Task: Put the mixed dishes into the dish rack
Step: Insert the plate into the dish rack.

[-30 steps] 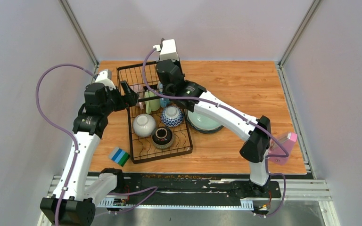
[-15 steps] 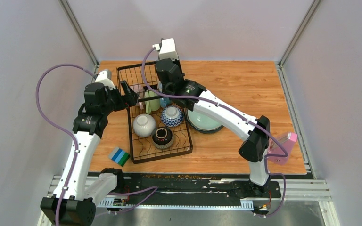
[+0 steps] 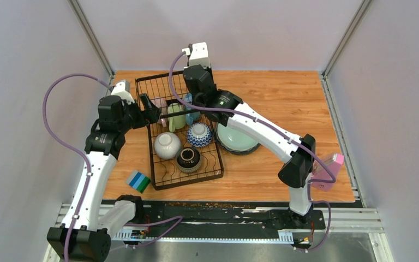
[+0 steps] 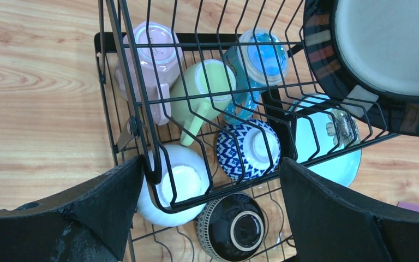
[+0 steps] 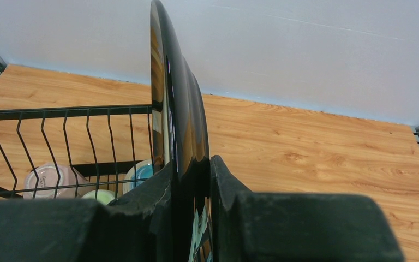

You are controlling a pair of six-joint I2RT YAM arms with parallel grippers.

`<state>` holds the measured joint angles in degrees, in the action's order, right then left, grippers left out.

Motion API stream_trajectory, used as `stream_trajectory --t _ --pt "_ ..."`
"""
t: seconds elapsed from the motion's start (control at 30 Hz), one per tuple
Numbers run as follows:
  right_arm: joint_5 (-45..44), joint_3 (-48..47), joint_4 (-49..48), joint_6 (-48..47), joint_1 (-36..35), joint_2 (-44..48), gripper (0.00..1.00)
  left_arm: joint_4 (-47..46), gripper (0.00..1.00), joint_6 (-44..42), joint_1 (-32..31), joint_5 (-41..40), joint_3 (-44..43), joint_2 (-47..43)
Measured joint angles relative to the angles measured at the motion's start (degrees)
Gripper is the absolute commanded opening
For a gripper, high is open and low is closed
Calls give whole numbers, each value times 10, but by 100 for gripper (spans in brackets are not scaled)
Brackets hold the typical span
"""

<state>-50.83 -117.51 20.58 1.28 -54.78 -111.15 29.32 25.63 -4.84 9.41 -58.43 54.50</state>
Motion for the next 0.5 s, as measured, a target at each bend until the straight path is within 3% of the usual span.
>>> stream_trajectory --t 0.5 --pt "44 -22 35 12 8 0 23 0 100 0 0 9 0 10"
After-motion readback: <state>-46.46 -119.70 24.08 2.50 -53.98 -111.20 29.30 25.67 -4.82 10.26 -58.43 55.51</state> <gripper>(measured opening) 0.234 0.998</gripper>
